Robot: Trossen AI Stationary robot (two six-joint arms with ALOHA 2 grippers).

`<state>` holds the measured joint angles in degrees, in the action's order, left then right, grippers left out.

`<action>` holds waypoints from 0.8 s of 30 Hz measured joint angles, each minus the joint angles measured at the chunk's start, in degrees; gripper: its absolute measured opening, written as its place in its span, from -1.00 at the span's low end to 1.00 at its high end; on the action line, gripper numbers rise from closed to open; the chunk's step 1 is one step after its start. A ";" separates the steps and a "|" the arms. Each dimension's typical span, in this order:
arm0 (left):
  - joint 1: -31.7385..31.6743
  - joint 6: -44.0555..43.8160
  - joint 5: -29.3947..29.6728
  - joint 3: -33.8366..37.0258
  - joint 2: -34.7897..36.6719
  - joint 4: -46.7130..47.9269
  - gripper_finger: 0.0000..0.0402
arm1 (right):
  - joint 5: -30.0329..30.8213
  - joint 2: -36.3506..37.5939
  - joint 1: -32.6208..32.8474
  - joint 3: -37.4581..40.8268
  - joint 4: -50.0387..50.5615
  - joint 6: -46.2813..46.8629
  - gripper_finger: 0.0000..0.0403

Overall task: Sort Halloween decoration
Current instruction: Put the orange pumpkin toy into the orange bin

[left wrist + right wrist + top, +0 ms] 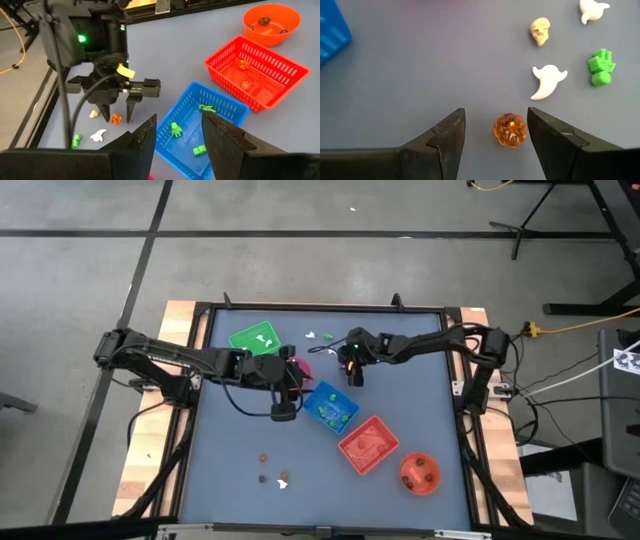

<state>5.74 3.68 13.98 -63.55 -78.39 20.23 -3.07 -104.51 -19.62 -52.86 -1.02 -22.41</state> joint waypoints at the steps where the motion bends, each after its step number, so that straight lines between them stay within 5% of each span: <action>1: 0.00 0.00 0.08 0.00 0.02 0.06 -0.30 | 0.00 -0.27 -0.03 0.00 -0.19 0.00 0.06; 24: 0.02 -0.13 0.10 0.00 -0.02 0.33 -0.30 | -1.65 -1.14 -1.89 -0.04 0.90 3.26 0.06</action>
<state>5.76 3.55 14.09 -63.55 -78.41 20.56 -4.72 -105.65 -21.52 -52.90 -0.12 -19.16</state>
